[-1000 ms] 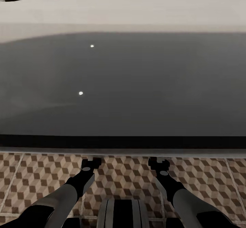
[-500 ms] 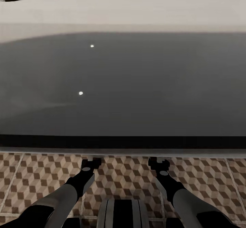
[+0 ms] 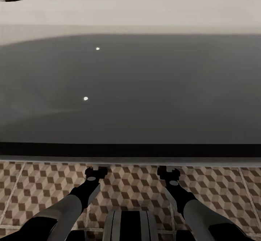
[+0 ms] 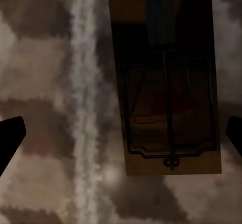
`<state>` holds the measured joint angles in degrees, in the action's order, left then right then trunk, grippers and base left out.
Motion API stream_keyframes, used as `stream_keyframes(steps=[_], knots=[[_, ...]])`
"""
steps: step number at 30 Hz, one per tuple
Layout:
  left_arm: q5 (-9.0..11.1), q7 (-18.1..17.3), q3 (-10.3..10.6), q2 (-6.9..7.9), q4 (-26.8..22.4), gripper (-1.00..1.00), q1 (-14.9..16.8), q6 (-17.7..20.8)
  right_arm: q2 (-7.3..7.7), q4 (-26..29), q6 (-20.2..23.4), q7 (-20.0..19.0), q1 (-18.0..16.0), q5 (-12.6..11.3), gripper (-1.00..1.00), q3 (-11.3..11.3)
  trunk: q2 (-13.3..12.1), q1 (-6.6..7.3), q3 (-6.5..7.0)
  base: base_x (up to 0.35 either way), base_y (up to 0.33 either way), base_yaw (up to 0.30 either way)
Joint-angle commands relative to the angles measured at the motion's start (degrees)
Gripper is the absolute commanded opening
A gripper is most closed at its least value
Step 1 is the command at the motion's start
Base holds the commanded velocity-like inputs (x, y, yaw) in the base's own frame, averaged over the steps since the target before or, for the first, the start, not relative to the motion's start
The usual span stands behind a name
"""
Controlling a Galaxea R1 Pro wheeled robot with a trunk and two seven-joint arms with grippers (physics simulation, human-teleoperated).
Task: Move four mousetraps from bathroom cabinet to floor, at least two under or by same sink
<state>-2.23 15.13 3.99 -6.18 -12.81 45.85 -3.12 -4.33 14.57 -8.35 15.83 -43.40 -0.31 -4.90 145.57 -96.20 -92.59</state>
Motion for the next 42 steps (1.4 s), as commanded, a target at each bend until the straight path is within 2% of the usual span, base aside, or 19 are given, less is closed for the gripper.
stream_keyframes(steps=[1,36,42], knots=[[-0.2,0.4,0.4,0.02,0.1,1.0,0.0,-0.1,0.02,-0.1,-0.1,0.4,0.0,0.0,1.0,-0.5,0.0,0.01,-0.03,0.0,0.0,0.0],[-0.5,0.6,0.1,-0.21,0.0,1.0,0.0,-0.2,0.02,-0.1,0.0,0.4,0.0,0.0,1.0,-0.5,0.0,0.01,-0.03,0.0,0.0,0.0],[-0.5,1.1,0.0,-0.29,-0.1,1.0,0.0,0.0,0.02,0.0,-0.1,0.4,0.0,0.0,1.0,-0.5,0.0,0.01,-0.03,-0.143,0.0,0.0]])
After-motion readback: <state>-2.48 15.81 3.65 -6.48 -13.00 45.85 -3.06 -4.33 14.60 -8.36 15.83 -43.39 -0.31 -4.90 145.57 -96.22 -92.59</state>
